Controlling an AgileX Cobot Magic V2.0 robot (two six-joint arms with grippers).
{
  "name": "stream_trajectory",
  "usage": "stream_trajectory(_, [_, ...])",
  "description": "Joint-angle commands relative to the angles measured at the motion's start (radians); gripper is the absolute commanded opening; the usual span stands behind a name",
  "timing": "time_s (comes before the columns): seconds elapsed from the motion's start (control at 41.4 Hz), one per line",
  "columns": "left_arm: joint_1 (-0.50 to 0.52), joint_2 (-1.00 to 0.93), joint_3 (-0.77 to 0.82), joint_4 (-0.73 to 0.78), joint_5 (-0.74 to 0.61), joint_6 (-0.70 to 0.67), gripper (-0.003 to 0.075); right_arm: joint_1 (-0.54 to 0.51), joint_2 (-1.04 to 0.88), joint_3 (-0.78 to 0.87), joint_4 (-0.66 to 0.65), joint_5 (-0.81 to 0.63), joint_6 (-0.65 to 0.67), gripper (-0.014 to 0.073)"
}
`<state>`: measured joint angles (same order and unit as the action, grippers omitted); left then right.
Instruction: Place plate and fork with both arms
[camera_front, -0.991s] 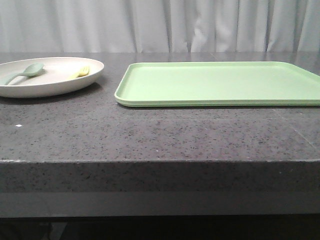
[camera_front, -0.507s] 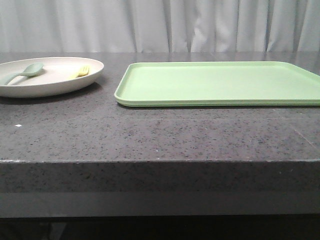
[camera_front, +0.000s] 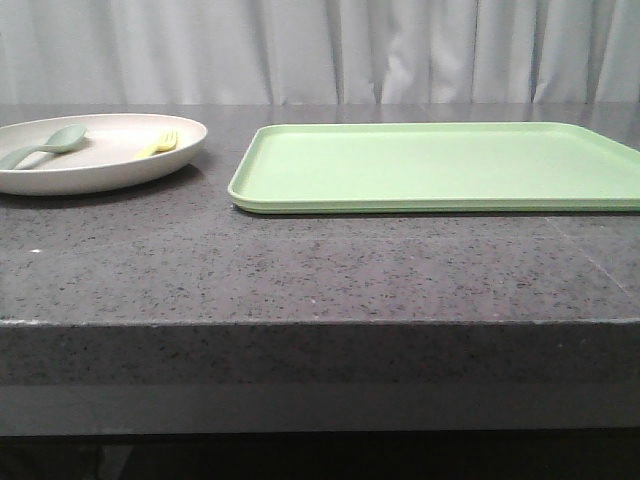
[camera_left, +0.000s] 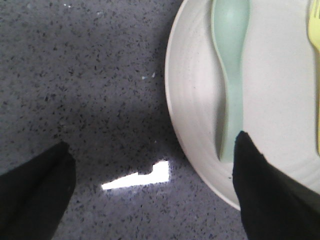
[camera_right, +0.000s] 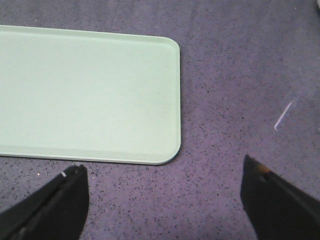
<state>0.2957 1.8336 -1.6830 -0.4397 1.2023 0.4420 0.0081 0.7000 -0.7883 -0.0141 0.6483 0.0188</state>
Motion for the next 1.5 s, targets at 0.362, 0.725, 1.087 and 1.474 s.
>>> stream_trajectory(0.362, [-0.041, 0.156, -0.242, -0.093, 0.058, 0.005, 0.0620, -0.006, 0.006, -0.034, -0.002, -0.061, -0.006, 0.0636])
stream_trajectory(0.725, [-0.061, 0.200, -0.251, -0.087, 0.065, 0.005, 0.0494, -0.006, 0.006, -0.034, -0.002, -0.061, -0.006, 0.0636])
stream_trajectory(1.087, [-0.065, 0.213, -0.251, -0.089, 0.065, 0.005, 0.0259, -0.006, 0.006, -0.034, -0.002, -0.061, -0.006, 0.0636])
stream_trajectory(1.474, [-0.065, 0.213, -0.251, -0.089, 0.063, 0.005, 0.0005, -0.006, 0.006, -0.034, -0.002, -0.061, -0.006, 0.0636])
